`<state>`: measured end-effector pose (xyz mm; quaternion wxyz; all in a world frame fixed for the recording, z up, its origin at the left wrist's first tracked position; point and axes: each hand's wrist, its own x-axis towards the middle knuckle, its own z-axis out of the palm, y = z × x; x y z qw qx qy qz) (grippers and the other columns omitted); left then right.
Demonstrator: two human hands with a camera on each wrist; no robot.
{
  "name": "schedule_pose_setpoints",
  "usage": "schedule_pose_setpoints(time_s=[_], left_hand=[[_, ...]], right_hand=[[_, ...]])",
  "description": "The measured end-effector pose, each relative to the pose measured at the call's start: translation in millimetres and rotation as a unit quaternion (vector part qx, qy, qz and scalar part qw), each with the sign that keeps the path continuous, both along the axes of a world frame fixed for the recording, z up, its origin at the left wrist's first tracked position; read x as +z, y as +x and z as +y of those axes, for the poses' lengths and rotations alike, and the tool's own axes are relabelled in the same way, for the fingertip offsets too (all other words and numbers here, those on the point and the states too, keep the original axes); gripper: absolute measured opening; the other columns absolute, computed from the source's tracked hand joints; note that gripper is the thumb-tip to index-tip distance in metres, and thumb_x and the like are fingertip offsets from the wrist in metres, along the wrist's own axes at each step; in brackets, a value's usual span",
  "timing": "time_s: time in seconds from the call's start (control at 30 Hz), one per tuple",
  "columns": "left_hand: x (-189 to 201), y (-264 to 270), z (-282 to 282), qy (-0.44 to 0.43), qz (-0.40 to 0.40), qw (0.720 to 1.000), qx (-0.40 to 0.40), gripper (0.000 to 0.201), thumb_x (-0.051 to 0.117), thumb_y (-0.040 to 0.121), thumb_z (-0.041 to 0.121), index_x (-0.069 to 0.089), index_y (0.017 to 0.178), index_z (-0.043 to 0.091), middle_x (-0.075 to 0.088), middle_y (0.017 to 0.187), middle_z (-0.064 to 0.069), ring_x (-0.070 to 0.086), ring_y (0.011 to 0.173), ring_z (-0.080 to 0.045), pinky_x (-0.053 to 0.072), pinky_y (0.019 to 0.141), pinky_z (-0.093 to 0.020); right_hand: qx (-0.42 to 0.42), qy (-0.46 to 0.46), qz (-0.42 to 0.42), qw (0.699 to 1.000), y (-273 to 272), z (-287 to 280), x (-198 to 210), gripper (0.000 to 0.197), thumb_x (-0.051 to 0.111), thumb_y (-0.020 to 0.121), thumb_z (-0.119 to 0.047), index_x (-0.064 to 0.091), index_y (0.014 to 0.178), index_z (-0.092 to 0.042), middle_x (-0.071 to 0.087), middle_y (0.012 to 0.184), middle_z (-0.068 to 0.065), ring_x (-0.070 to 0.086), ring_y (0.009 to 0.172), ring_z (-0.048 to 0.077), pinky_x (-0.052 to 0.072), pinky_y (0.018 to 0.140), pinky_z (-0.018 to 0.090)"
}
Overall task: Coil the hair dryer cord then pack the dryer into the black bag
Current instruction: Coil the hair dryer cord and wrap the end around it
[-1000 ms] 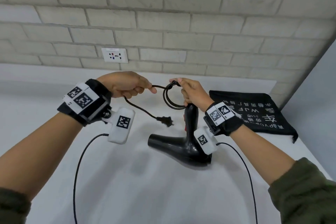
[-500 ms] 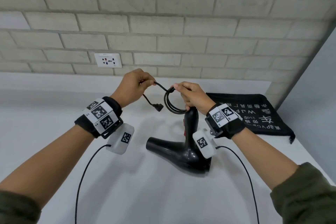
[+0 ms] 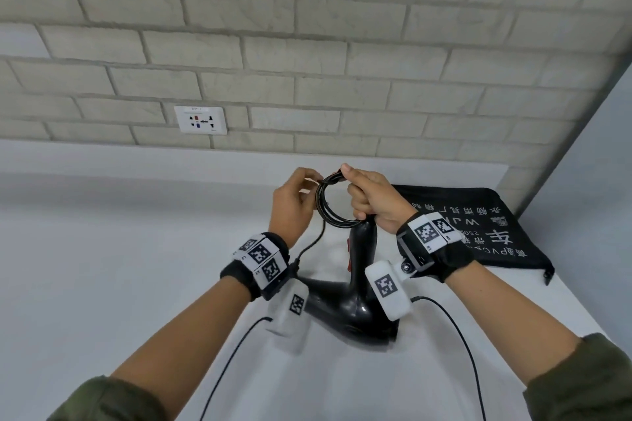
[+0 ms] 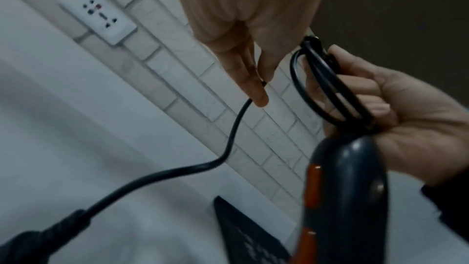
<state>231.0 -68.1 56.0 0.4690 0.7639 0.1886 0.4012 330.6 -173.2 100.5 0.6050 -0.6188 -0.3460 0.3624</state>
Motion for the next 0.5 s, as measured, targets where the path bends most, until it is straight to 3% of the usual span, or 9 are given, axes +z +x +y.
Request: schedule_pose_setpoints(time_s=[0.13,0.27,0.4,0.5], left_hand=[[1.5,1.1,-11.9,-0.184,-0.03,0.98,-0.069,0.019,0.056,0.08,-0.011,0.057,0.079,0.008,0.066,0.071,-0.008,0.067,0.064,-0.017,0.056,0.062,-0.022],[4.3,-7.4,-21.8,-0.323,-0.031,0.937,-0.132,0.022,0.04,0.09,-0.001,0.06,0.089,0.007,0.07,0.083,-0.007,0.069,0.077,-0.013,0.056,0.074,-0.023],[7.6,-13.9,-29.0,-0.36,-0.003,0.92,-0.157,0.026,0.038,0.091,0.011,0.063,0.1,0.007,0.068,0.095,-0.008,0.064,0.09,-0.019,0.051,0.09,-0.036],[12.0,-16.5,-32.1,-0.374,0.002,0.912,-0.169,0.026,0.043,0.093,0.026,0.064,0.096,0.011,0.069,0.09,-0.005,0.064,0.088,-0.017,0.051,0.09,-0.035]], right_hand=[[-0.031,0.007,-0.019,0.999,1.0,-1.0,-2.4,0.027,0.044,0.095,-0.034,0.045,0.073,-0.017,0.021,0.033,-0.01,0.017,0.029,0.004,0.026,0.034,0.016],[-0.072,0.029,-0.035,0.996,0.9,1.0,-6.0,0.027,0.043,0.096,-0.03,0.046,0.073,-0.016,0.024,0.032,-0.01,0.019,0.028,0.003,0.026,0.032,0.016],[-0.094,0.032,-0.063,0.993,2.7,1.5,-8.4,0.026,0.042,0.096,-0.03,0.048,0.076,-0.014,0.026,0.03,-0.011,0.023,0.026,0.003,0.028,0.032,0.016],[-0.109,0.034,-0.079,0.99,4.1,-0.9,-10.1,0.025,0.043,0.096,-0.031,0.051,0.077,-0.016,0.027,0.031,-0.011,0.025,0.027,0.003,0.029,0.033,0.017]])
